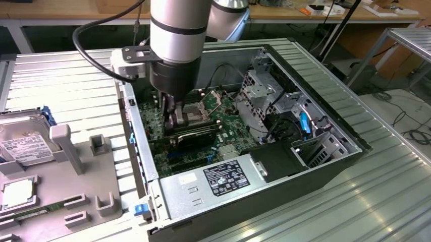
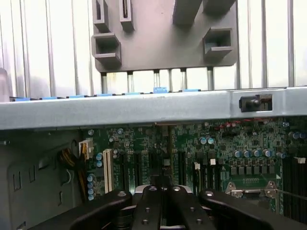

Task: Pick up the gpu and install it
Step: 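Press down on the gpu until it lock into place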

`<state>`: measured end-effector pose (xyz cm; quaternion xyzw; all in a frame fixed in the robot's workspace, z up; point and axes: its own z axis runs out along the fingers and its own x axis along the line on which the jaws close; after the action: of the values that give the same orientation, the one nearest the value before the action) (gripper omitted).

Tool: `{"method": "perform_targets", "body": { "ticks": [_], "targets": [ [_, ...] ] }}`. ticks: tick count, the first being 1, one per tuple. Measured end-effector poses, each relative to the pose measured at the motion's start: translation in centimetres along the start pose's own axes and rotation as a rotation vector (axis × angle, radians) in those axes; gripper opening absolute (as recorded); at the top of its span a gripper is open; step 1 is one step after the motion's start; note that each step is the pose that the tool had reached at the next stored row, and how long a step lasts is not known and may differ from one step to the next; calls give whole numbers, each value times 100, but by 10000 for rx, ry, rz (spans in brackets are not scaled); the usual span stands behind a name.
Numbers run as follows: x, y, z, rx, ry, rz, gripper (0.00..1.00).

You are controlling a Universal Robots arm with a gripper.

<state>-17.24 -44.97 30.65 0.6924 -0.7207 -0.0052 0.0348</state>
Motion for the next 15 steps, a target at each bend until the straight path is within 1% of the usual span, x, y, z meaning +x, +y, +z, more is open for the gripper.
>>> {"method": "perform_targets", "body": {
  "ticks": [1, 2, 3, 4, 5, 8, 9, 10, 11, 12, 13, 14, 15],
  "targets": [
    [1, 15, -14, -152, -6, -8, 11],
    [3, 30, -27, -282, -12, -15, 11],
    [3, 39, -36, -369, -20, -16, 11],
    [4, 46, -50, -477, -47, -13, 11],
    [4, 52, -57, -540, -117, 19, 11],
    [3, 52, -56, -544, -121, 32, 11],
    [-11, 69, -52, -542, -126, 38, 11],
    [-16, 86, -46, -542, -147, 43, 11],
    [-23, 134, -35, -545, -208, 46, 11],
    [-25, 145, -31, -549, -293, 50, 11],
    [-26, 148, -27, -558, -504, 58, 11],
    [-26, 149, -26, -567, -690, 87, 11],
    [-26, 153, -23, -567, -713, 169, 11]
  ]
}}
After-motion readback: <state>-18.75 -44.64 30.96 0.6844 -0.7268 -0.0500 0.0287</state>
